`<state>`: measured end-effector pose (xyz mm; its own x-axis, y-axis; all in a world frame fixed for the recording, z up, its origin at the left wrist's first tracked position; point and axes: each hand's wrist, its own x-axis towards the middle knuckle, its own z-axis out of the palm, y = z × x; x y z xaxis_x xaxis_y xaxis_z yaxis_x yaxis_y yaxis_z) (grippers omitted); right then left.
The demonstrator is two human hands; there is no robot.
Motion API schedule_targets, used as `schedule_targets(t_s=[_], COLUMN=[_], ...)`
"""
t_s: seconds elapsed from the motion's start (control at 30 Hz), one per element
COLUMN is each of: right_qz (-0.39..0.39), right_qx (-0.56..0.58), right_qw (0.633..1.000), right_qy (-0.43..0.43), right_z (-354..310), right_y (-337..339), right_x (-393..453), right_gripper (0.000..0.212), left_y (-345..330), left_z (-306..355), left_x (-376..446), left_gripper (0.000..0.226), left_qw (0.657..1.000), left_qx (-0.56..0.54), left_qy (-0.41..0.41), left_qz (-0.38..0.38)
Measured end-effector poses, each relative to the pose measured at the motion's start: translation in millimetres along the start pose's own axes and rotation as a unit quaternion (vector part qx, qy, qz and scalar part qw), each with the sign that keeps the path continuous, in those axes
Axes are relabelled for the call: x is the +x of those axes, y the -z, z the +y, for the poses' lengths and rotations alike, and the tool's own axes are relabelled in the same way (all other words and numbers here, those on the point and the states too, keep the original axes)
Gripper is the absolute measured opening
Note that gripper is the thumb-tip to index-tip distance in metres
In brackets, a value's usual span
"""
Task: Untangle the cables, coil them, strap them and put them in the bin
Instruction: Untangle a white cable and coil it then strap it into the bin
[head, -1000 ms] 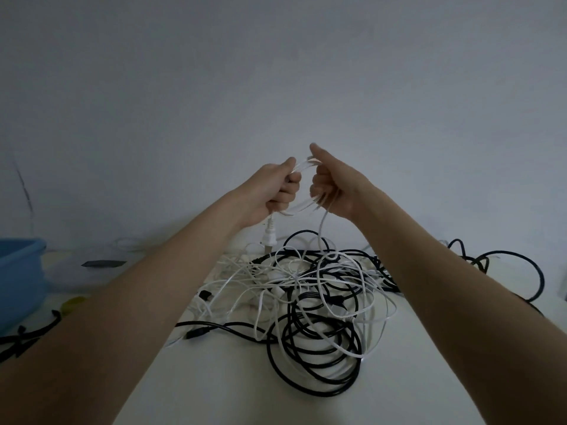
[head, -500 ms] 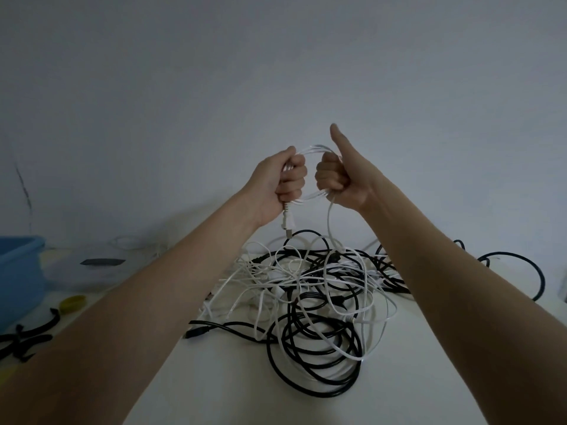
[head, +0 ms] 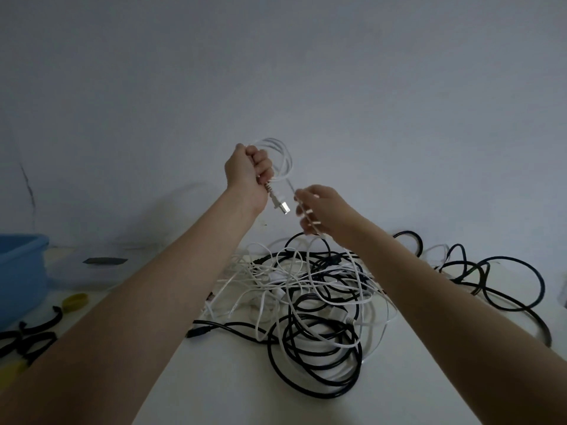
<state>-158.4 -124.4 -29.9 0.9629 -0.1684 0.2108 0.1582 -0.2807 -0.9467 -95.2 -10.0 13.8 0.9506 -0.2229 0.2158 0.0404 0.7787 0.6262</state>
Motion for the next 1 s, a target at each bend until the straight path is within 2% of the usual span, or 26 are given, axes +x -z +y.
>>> schedule_targets(t_s=[0.07,0.13,0.2,0.3,0.4,0.5,0.57,0.7,0.8,0.9,1.0], right_qz=[-0.006,-0.017,-0.033,-0.077,-0.114,-0.131,-0.1,-0.076,-0.072,-0.058,-0.058], right_qx=[-0.152,-0.29,-0.394,-0.476,-0.506,-0.479,-0.458,-0.454,-0.437,-0.4,-0.302], right_qw=[0.987,0.952,0.91,0.869,0.848,0.857,0.87,0.877,0.888,0.909,0.945], right_qy=[0.047,0.096,0.128,0.108,0.111,0.138,0.152,0.14,0.121,0.104,0.108], right_z=[8,5,-3,-19,-31,-35,-37,-44,-42,-45,-49], right_y=[0,1,3,7,11,19,25,34,39,54,71], right_x=[-2,-3,-4,-6,-8,-7,-4,2,6,6,3], right_gripper=[0.026,0.028,0.026,0.031,0.026,0.02,0.019,0.04,0.049,0.047,0.035], left_y=[-1,-1,3,17,25,25,27,31,34,37,44], left_z=[6,7,5,2,1,1,-1,-9,-9,-2,6], left_x=[0,-4,-9,-11,-11,-17,-21,-32,-32,-33,-29], left_gripper=[0.042,0.042,0.041,0.038,0.03,0.016,0.032,0.039,0.04,0.037,0.045], left_qw=[0.999,0.999,0.994,0.943,0.916,0.906,0.873,0.813,0.801,0.781,0.752], left_qx=[-0.036,-0.027,0.075,0.29,0.342,0.345,0.388,0.425,0.409,0.402,0.423], left_qy=[-0.008,0.0,0.024,0.066,0.112,0.155,0.2,0.262,0.297,0.343,0.341], left_qz=[0.004,-0.021,-0.073,-0.148,-0.176,-0.187,-0.216,-0.3,-0.322,-0.333,-0.373])
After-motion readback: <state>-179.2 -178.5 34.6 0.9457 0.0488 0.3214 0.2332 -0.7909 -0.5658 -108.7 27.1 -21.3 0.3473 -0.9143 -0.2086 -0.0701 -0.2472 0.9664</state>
